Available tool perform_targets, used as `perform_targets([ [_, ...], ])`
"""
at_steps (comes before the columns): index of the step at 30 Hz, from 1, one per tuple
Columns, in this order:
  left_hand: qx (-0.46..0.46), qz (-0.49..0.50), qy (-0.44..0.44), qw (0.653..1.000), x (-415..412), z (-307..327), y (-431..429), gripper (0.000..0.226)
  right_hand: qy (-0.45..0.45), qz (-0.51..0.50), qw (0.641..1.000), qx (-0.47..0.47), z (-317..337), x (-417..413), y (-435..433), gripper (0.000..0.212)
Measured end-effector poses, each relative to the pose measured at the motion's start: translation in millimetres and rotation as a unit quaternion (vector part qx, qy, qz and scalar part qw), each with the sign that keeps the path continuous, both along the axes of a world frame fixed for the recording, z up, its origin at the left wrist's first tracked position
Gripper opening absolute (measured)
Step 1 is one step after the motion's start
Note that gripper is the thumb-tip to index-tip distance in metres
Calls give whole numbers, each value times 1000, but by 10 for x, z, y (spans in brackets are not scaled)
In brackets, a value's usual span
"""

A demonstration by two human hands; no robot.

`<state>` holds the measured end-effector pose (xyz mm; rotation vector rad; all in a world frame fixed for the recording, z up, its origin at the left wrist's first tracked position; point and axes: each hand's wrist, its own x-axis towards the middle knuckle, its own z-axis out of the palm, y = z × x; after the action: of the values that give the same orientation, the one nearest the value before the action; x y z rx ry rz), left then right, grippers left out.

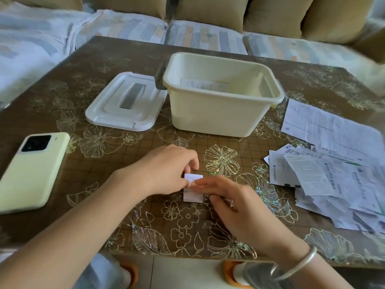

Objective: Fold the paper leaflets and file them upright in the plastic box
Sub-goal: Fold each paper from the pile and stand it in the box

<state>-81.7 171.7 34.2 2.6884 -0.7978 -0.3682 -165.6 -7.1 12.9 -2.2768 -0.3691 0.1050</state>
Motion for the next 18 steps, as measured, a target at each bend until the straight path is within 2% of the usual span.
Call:
perform_targets([
  [2, 60, -15, 7, 998, 54, 67, -90, 32, -9, -61, 998, 3, 44, 87, -54, 28],
  [4, 88, -21, 19, 996, 73, 122, -153, 30, -26, -118, 992, -37, 66, 159, -76, 21],
  [8, 60, -7, 28, 998, 38, 167, -142, 22, 15, -92, 994, -61, 108, 199, -9, 21],
  [13, -93, 67, 5, 993, 54, 379, 26, 19, -8, -118, 993, 12, 161, 294, -10, 6],
  [18, -304, 123, 42, 944, 331, 856, 41, 20, -141, -142, 973, 113, 649, 647, -7, 7],
])
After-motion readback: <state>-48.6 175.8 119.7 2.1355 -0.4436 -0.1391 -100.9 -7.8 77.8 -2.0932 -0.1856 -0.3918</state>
